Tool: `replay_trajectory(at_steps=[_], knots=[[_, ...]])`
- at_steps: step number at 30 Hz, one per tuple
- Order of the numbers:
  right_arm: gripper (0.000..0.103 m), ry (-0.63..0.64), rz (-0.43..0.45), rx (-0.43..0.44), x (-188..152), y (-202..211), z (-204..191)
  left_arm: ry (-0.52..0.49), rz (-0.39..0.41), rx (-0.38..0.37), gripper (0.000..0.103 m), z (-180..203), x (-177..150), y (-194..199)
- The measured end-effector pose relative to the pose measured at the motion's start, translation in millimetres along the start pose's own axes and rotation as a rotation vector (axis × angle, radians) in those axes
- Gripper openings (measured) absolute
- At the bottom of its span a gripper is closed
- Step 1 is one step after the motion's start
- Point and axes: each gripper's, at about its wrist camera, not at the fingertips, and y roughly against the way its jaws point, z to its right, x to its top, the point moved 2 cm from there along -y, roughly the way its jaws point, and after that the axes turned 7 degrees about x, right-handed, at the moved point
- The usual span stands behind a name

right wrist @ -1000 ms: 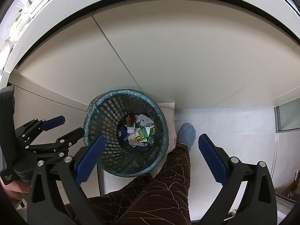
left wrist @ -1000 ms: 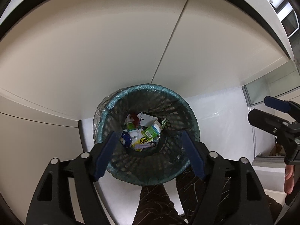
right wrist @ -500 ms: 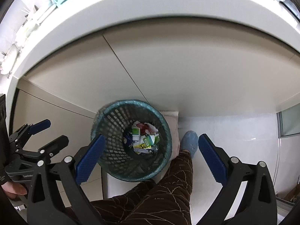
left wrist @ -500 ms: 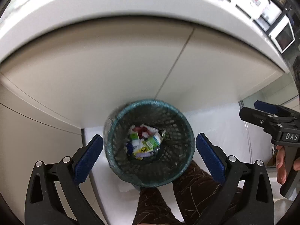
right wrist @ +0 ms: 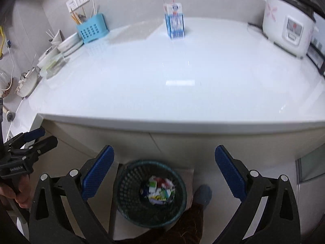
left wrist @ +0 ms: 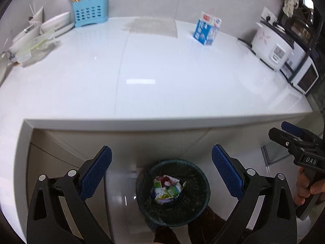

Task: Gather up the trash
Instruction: 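Raise both open tools back above the counter, then grasp the bubble wrap edge with the left tool while the right tool grasps the milk carton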

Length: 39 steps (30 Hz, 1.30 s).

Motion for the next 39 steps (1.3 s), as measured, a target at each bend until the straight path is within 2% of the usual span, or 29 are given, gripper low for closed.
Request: replay_trajectory(at_steps=[3, 9, 21, 29, 39], knots=[[0.095, 0.011, 0.046, -0.031, 24.0, 8.4, -2.1, 0.015, 0.027, 0.007, 0.097, -3.6, 22.6, 8.4], [0.095, 0.018, 0.094, -0.019, 65.4, 14.9, -1.2, 0.017, 0.064, 0.027, 0.097, -7.0, 62.0, 21.1], [0.095, 0.026, 0.143, 0.003, 137.7, 0.8, 7.1, 0.017, 0.078, 0.036, 0.097, 3.0, 129.2, 1.2], [0.095, 0.022, 0.142, 0.032, 182.5, -25.5, 14.0, 0.032, 0.043, 0.038, 0.097, 13.2, 172.4, -34.1], [0.095, 0.030, 0.102, 0.055, 235.8, -89.9, 36.6, 0.021, 0.004, 0.066, 0.096, 29.7, 237.0, -97.5]])
